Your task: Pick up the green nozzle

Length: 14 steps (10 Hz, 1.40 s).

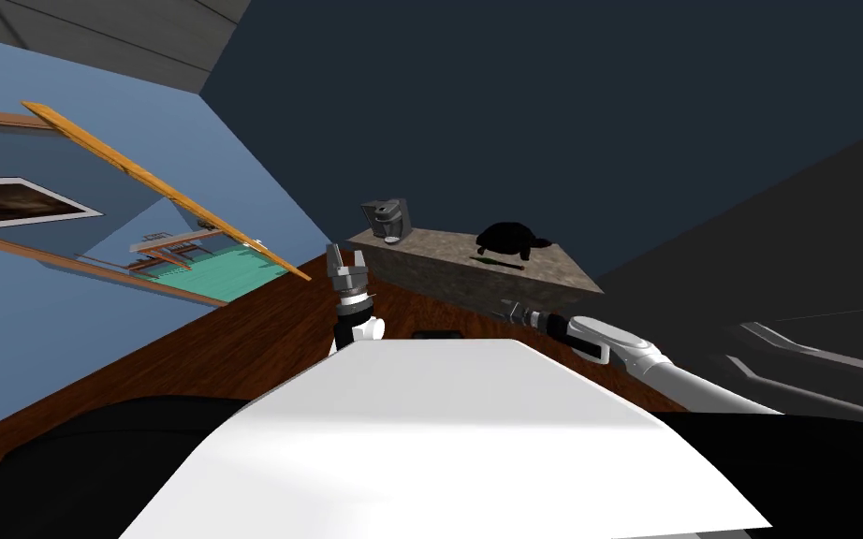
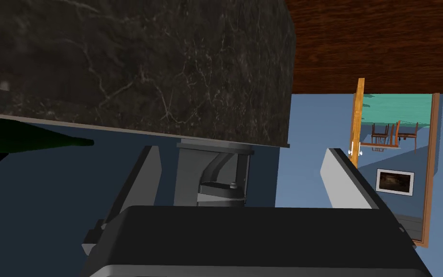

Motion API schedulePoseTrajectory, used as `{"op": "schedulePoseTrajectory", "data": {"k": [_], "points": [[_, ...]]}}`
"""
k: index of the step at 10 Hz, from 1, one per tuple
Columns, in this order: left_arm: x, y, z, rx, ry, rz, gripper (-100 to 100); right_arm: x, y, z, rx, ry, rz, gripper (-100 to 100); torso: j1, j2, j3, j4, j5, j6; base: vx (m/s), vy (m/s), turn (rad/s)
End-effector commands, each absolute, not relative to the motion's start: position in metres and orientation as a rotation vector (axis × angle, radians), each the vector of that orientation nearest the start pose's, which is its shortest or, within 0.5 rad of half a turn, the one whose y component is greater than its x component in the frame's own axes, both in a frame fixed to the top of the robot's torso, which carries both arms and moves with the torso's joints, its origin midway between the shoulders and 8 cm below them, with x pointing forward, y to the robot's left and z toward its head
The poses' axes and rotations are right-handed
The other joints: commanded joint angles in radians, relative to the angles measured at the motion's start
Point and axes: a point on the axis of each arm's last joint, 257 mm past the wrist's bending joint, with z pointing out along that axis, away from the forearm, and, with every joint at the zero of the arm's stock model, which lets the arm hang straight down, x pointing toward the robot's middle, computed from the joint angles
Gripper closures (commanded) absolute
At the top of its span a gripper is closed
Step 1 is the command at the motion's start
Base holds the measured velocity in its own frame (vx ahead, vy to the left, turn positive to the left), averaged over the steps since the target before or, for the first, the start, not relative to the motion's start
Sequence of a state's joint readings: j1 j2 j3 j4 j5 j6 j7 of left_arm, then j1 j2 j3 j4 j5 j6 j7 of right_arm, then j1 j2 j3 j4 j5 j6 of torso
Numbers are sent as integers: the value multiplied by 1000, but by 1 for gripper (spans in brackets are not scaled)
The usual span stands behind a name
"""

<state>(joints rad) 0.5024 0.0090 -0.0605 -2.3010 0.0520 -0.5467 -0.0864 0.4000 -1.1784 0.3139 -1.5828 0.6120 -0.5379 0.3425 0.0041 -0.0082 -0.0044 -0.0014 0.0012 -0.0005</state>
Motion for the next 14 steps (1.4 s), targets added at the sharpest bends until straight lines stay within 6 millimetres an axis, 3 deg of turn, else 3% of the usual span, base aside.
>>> {"op": "schedulePoseTrajectory", "data": {"k": [1, 2, 3, 4, 5, 6, 7, 9, 10, 11, 12, 14], "points": [[333, 264, 41, -610, 562, -1328, 0, 306, -391, -353, -892, 2084, 276, -100, 0, 0, 0, 0, 0, 0, 96, 41, 78], [333, 264, 41, -610, 562, -1328, 0, 306, -417, -355, -940, 2112, 211, -100, -1, 1, 0, 0, 0, 1, 114, 52, 121], [333, 264, 41, -610, 562, -1328, 0, 306, -423, -353, -958, 2117, 196, -100, -1, 0, 0, 0, 0, 0, 109, 52, 69], [333, 264, 41, -610, 562, -1328, 0, 306, -449, -353, -1002, 2143, 130, -100, 0, 1, 0, 0, 0, 0, 145, 68, 161], [333, 264, 41, -610, 562, -1328, 0, 306, -454, -350, -1018, 2146, 117, -100, 0, -1, -1, 0, 0, 0, 124, 50, 67], [333, 264, 41, -610, 562, -1328, 0, 305, -481, -346, -1065, 2171, 47, -100, 0, 0, 0, 0, 0, 1, 126, 42, 118], [333, 264, 41, -610, 562, -1328, 0, 306, -484, -344, -1073, 2172, 40, -100, 0, -1, 0, 0, 0, 0, 107, 25, 79], [333, 264, 41, -610, 562, -1328, 0, 303, -534, -335, -1153, 2218, -87, -100, -1, -1, -1, 0, 0, 0, 190, 44, 180], [333, 264, 41, -610, 562, -1328, 0, 304, -540, -330, -1169, 2220, -102, -100, 0, -6, -3, -1, 0, 0, 169, 27, 64], [333, 264, 41, -610, 562, -1328, 0, 301, -562, -325, -1203, 2242, -157, -100, -1, -4, -3, -1, 0, 1, 153, 35, 115], [333, 264, 41, -610, 562, -1328, 0, 301, -564, -322, -1210, 2242, -165, -100, 0, -3, -2, -1, 0, 0, 110, 24, 73], [333, 264, 41, -610, 562, -1328, 0, 291, -605, -310, -1278, 2290, -263, -100, -2, 0, 0, 0, 0, 0, 153, 0, 156]]}}
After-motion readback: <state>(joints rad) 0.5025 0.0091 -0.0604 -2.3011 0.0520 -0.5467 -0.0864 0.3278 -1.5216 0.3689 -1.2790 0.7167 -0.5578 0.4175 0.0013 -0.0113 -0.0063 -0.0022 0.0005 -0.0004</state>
